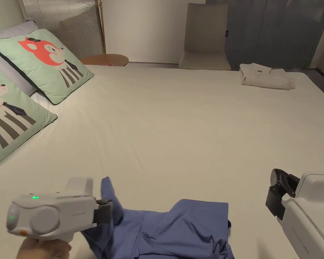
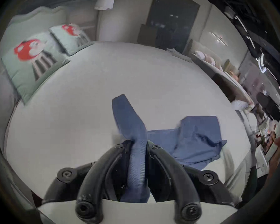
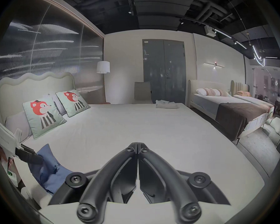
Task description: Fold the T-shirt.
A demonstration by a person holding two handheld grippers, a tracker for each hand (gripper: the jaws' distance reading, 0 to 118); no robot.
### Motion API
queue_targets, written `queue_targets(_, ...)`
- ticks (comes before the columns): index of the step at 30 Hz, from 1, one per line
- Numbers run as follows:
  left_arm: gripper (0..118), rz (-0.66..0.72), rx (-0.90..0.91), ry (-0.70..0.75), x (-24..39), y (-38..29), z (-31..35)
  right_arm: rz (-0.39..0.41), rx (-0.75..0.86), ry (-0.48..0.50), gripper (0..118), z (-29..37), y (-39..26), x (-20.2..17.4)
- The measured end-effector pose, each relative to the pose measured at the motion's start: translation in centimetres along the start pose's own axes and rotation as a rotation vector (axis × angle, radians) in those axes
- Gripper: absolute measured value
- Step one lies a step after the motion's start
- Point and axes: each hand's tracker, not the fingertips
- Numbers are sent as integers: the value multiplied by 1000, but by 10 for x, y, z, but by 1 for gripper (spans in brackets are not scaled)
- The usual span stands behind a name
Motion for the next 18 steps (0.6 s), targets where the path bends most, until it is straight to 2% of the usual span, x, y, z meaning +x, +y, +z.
queue_targets(10,12,-173,-53,-176,132,12,-43,-13,16,-35,1,11,1,23)
queue_targets(17,14,-250,-139,-151,186,-20,-104,2,19,-96,1,22,0,36)
queue_targets(18,19,-275,-150,-135,191,-25,-109,2,18,-101,1,23,0,39)
